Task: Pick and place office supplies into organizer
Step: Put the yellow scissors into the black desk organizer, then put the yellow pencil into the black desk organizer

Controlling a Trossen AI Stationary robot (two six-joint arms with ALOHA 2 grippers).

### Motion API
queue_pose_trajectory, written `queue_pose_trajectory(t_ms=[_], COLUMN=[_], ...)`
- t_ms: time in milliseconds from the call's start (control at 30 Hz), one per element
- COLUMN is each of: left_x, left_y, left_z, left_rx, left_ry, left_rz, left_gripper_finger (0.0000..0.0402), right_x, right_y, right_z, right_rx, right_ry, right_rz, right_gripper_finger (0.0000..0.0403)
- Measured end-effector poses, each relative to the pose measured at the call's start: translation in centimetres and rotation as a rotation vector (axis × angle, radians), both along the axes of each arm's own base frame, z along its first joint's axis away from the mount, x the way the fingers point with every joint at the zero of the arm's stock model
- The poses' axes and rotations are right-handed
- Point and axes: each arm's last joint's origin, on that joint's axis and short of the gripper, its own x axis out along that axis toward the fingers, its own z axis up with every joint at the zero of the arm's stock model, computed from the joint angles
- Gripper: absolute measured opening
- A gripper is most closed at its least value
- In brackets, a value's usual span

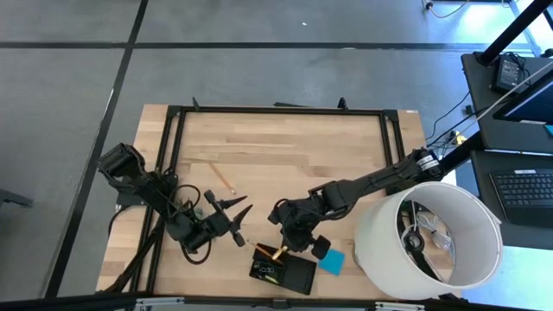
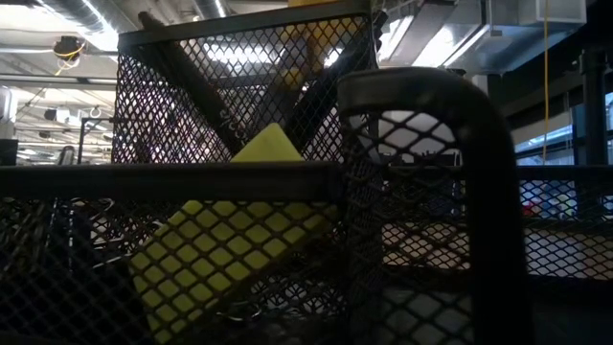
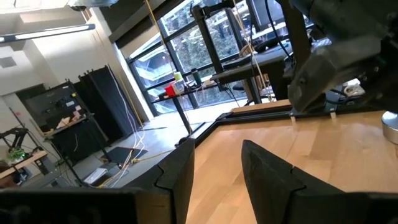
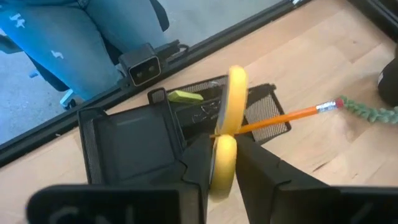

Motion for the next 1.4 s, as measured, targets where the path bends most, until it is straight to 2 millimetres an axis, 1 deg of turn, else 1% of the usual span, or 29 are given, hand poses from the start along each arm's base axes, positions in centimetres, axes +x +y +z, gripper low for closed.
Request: queue_pose_trajectory(t_ms=[100,400,467,567,733,800,867,933,1067,1167,1333,1400], left_x=[0.0,0.0,0.0,0.0,0.0,0.0,0.0,0.0,0.0,-0.1,-0.1,-0.2], left_y=[0.0,0.0,0.0,0.0,0.0,0.0,0.0,0.0,0.0,0.1,0.2,0.2], left_z=[0.0,0.0,0.0,0.0,0.0,0.0,0.0,0.0,0.0,0.0,-0.1,-0.1], left_rx=[0.000,-0.001,-0.001,-0.001,-0.001,-0.001,-0.001,0.000,-0.003,-0.001,0.053,0.049], left_ry=[0.000,-0.001,-0.001,-0.001,-0.001,-0.001,-0.001,0.000,0.003,0.014,0.086,0.101], left_rz=[0.000,0.000,0.000,0.000,0.000,0.000,0.000,0.000,0.010,0.030,0.082,0.113], left_gripper_finger=[0.0128,0.0127,0.0128,0.0127,0.0127,0.0128,0.0127,0.0127,0.0125,0.0125,0.0125,0.0125], right_x=[0.0,-0.1,-0.1,-0.1,0.0,-0.2,-0.5,-1.1,-2.0,-2.3,-2.8,-3.1], right_y=[0.0,-0.1,-0.1,-0.1,-0.4,-0.6,-0.7,-0.9,-2.2,-4.0,-7.2,-8.4], right_z=[0.0,-0.1,-0.1,-0.1,-0.1,0.4,1.5,2.5,3.5,4.0,3.4,3.2], right_rx=[0.000,-0.003,0.000,-0.001,-0.067,-0.086,-0.057,-0.016,0.065,0.068,0.080,0.096], right_ry=[0.000,0.018,0.022,0.035,0.014,0.006,-0.008,-0.006,0.033,0.024,0.009,-0.017], right_rz=[0.000,-0.004,-0.010,-0.057,-0.151,-0.175,-0.193,-0.172,-0.114,-0.160,-0.252,-0.290], right_gripper_finger=[0.0080,0.0085,0.0091,0.0112,0.0162,0.0178,0.0188,0.0195,0.0199,0.0200,0.0200,0.0200])
